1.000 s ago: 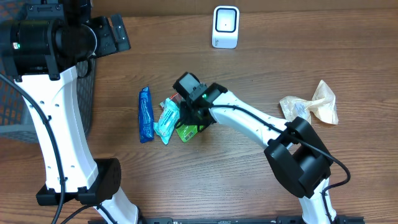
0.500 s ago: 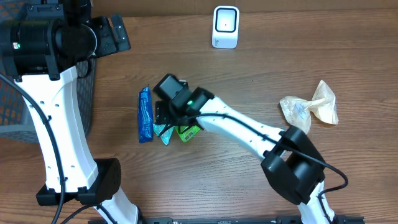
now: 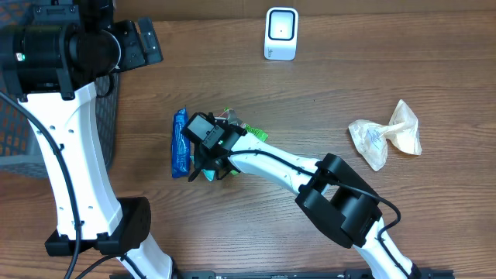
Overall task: Scan the item barcode
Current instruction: 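Grasp the light-blue wipes pack with the right gripper, then lift the wipes pack up to the white scanner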
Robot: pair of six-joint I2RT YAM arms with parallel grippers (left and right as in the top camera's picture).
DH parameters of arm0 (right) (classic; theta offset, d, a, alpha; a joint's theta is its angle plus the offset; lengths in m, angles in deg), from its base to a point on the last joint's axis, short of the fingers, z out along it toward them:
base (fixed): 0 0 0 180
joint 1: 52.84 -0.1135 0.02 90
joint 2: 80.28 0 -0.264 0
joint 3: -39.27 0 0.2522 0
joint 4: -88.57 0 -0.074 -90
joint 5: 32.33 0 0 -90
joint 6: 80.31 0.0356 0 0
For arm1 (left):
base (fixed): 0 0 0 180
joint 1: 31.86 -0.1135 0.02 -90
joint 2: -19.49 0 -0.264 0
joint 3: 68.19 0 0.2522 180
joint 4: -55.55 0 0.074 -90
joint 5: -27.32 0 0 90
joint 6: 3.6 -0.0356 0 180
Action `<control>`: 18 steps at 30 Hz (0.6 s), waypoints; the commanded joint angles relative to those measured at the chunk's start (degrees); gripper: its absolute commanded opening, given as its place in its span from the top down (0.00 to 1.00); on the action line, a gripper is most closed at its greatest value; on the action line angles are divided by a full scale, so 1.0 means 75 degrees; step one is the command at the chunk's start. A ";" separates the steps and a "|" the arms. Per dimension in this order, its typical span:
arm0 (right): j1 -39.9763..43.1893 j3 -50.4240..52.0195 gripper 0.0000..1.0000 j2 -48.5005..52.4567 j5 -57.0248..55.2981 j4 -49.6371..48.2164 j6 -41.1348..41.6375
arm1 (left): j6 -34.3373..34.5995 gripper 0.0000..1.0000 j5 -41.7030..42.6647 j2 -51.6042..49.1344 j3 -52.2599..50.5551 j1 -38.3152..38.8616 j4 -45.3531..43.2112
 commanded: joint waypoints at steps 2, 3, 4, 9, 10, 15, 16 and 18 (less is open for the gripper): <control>0.0119 -0.0041 0.69 -0.0163 -0.0009 0.0224 -0.0525 | 0.0128 0.00 0.0061 -0.0026 -0.0044 -0.0070 0.0012; 0.0134 -0.0041 0.76 -0.0265 0.0102 0.0271 -0.0662 | 0.0128 0.00 0.0061 -0.0026 -0.0044 -0.0070 0.0012; 0.0149 -0.0041 0.81 -0.0370 0.0213 0.0332 -0.0790 | 0.0128 0.00 0.0061 -0.0026 -0.0044 -0.0070 0.0012; 0.0463 -0.0067 0.84 -0.1122 0.1542 0.0892 -0.1632 | 0.0128 0.00 0.0061 -0.0026 -0.0044 -0.0070 0.0012; 0.0586 -0.0070 0.84 -0.1294 0.1979 0.1043 -0.1824 | 0.0128 0.00 0.0061 -0.0026 -0.0044 -0.0070 0.0012; 0.1594 -0.0070 0.85 -0.2098 0.5374 0.1565 -0.3244 | 0.0131 0.00 0.0064 -0.0026 -0.0044 -0.0070 0.0012; 0.1821 -0.0070 0.85 -0.2194 0.6018 0.1635 -0.3456 | 0.0128 0.00 0.0064 -0.0026 -0.0044 -0.0070 0.0012; 0.2291 -0.0070 0.85 -0.2326 0.7015 0.1836 -0.3579 | 0.0131 0.00 0.0067 -0.0026 -0.0044 -0.0070 0.0012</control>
